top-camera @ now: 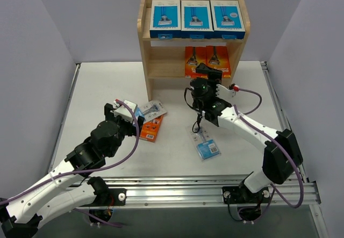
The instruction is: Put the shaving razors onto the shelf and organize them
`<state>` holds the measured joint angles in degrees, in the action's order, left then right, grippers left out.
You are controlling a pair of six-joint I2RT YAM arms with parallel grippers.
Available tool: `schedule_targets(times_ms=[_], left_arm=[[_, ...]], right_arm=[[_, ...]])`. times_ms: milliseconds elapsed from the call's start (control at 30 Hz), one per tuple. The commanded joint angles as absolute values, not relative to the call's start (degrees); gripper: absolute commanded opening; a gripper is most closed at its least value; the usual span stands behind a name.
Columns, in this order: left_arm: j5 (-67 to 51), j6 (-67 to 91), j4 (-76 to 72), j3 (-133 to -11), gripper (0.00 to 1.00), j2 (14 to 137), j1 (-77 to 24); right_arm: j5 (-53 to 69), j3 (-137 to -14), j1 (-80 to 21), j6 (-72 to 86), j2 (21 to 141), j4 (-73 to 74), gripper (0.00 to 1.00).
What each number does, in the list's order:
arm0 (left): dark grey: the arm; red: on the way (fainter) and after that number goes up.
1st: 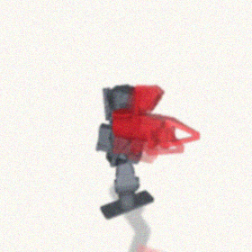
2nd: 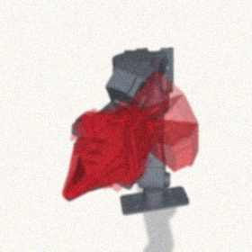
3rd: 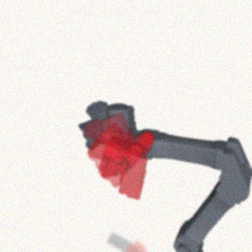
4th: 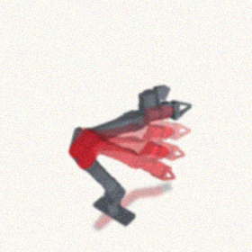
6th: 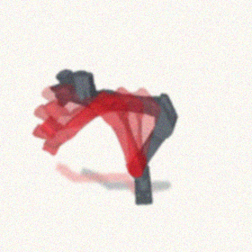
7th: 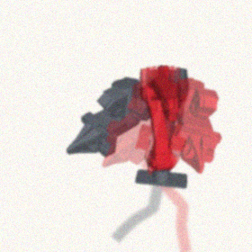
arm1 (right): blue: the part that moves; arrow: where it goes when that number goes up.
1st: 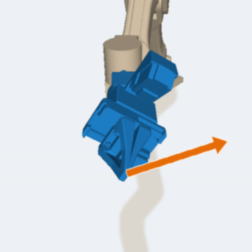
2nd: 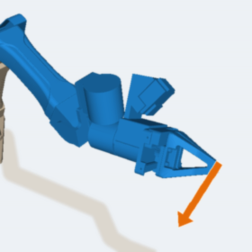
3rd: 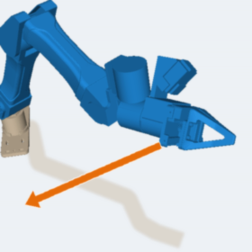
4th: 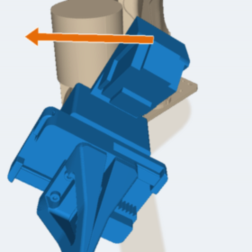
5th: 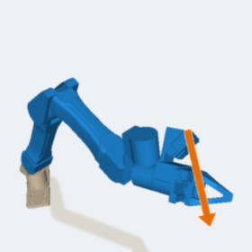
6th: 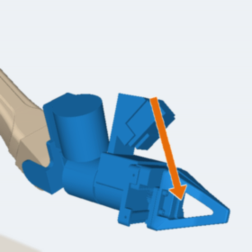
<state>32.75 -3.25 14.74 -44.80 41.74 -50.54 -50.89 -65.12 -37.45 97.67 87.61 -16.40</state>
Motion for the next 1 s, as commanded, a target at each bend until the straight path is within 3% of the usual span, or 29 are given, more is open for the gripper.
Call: schedule_targets(times_ms=[0, 400, 667, 867, 967], left_arm=[[33.75, -3.95, 12.3, -45.62, 0.94, 41.04, -50.8], [37.79, -6.5, 11.95, -45.7, 0.94, 41.92, -50.45], [37.53, -6.77, 12.48, -46.32, 0.94, 40.17, -49.92], [39.46, -7.47, 12.13, -45.79, 0.94, 40.25, -49.75], [40.43, -7.91, 12.13, -45.88, 0.94, 40.96, -49.66]], right_arm=[[-51.95, -63.64, -37.09, 95.45, 82.19, -15.65, 0.84], [-49.4, -52.83, -36.91, 87.64, 60.77, -6.27, 0.84], [-44.49, -47.11, -35.95, 66.4, 46.59, -4.13, 0.8], [-26.83, -45.44, -35.16, 52.31, 48.06, -4.66, 0.72], [-18.83, -43.6, -34.98, 47.82, 49.92, -6.14, 0.59]])
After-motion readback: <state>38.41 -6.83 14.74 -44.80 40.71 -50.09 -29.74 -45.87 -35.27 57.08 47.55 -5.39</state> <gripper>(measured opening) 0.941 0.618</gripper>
